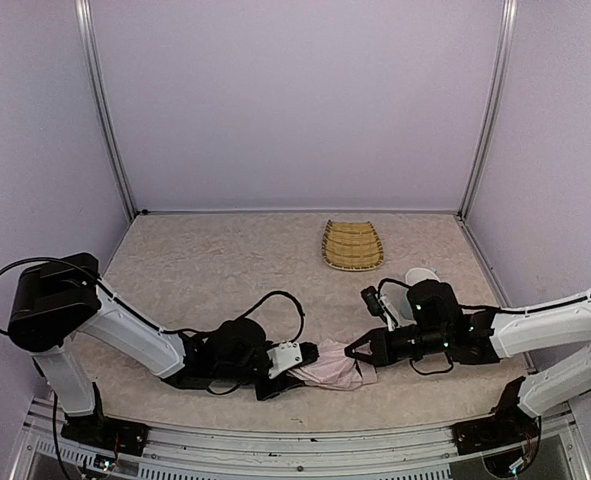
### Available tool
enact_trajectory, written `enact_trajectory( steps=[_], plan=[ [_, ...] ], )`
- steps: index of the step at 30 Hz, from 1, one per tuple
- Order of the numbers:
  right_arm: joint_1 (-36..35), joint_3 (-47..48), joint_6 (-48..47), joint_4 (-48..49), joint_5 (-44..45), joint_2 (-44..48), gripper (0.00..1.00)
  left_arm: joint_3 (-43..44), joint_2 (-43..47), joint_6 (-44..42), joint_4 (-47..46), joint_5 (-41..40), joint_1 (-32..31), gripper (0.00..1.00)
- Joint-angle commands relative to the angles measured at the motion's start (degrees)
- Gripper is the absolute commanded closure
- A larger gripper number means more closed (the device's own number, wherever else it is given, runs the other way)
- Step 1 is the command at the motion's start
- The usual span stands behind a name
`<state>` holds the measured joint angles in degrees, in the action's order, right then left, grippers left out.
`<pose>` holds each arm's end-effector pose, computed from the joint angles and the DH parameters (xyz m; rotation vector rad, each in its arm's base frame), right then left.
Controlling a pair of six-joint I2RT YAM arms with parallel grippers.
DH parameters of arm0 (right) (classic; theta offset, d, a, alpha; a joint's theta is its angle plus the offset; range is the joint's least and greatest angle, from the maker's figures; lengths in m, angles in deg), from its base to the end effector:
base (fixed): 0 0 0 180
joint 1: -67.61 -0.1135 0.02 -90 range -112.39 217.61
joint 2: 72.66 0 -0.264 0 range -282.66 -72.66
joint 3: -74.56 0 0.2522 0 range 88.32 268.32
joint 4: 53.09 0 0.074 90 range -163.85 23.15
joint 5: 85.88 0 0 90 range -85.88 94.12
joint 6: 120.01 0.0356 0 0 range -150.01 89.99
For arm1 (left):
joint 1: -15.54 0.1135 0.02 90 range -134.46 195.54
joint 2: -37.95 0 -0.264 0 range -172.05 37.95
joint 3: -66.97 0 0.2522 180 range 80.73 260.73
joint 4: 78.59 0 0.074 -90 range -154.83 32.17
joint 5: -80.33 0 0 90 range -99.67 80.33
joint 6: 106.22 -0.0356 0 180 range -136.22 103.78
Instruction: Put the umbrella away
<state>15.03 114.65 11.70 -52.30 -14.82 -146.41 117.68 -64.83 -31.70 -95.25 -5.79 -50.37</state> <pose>0.1406 0.2028 0.1687 -0.4448 2.3710 1.2314 0.1295 -0.2956 0.1086 1.4935 1.6765 -0.5623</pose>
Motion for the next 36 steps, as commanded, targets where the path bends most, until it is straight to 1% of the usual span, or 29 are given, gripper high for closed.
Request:
enact_trajectory(
  steps=[1,3,6,9,13,14,17,18,21,22,24,26,28,30,32,34,36],
  plan=[
    [5.7,-1.1,-1.0,-6.3,3.2,6.2,1.0,-2.1,-2.1,-1.1,9.3,0.1,1.0,0.64],
    [6.4,-0.4,-1.8,-7.8,3.2,7.7,1.0,-1.9,-2.4,-1.2,9.7,0.2,1.1,0.64],
    [6.4,-0.6,-2.1,-8.6,3.1,6.5,1.0,-1.6,-2.6,-1.3,9.8,0.2,1.1,0.65],
    [6.4,-2.8,-1.4,-5.0,2.0,3.3,1.0,-1.2,-2.6,-1.5,10.0,0.3,1.1,0.66],
    [6.5,-1.8,-3.3,-9.8,6.8,-1.5,1.0,-1.4,-2.8,-1.3,10.5,-0.5,1.1,0.68],
    [6.5,-1.3,-4.0,-10.4,6.8,-2.9,1.0,-1.5,-2.8,-1.4,10.5,-0.8,1.1,0.68],
    [6.5,1.0,-6.3,-11.3,3.1,-6.6,1.0,-1.7,-2.8,-1.7,10.4,-1.9,1.2,0.72],
    [6.4,2.6,-7.9,-12.9,2.3,-6.9,0.89,-1.6,-2.8,-1.8,10.4,-2.1,1.2,0.73],
    [6.4,9.1,-13.0,-21.6,4.0,-4.2,0.65,-1.4,-2.8,-2.3,10.3,-2.0,1.2,0.74],
    [6.4,11.2,-14.6,-24.7,4.9,-2.7,0.6,-1.4,-2.9,-2.5,10.3,-1.8,1.2,0.74],
    [6.4,14.8,-18.8,-29.4,6.8,0.9,0.52,-1.4,-3.1,-2.7,10.4,-1.5,1.2,0.74],
    [5.7,16.3,-22.1,-30.5,6.9,3.5,0.48,-1.3,-3.4,-2.8,10.5,-1.6,1.2,0.74],
    [4.4,16.5,-26.1,-28.7,5.3,5.4,0.46,-1.4,-3.6,-2.8,10.2,-2.2,1.2,0.74],
    [4.2,16.9,-27.4,-26.0,3.8,5.9,0.4,-1.6,-3.7,-3.0,9.7,-3.1,1.1,0.75],
    [4.9,18.6,-27.8,-24.8,3.5,3.8,0.35,-1.7,-3.5,-3.6,9.3,-4.0,0.9,0.75],
    [5.6,21.9,-29.4,-26.8,3.0,-1.6,0.35,-1.6,-3.2,-4.2,9.6,-4.4,0.7,0.75],
    [5.4,26.0,-32.1,-30.6,0.3,-7.5,0.37,-1.3,-3.3,-4.5,10.2,-4.1,0.7,0.74]
  ],
)
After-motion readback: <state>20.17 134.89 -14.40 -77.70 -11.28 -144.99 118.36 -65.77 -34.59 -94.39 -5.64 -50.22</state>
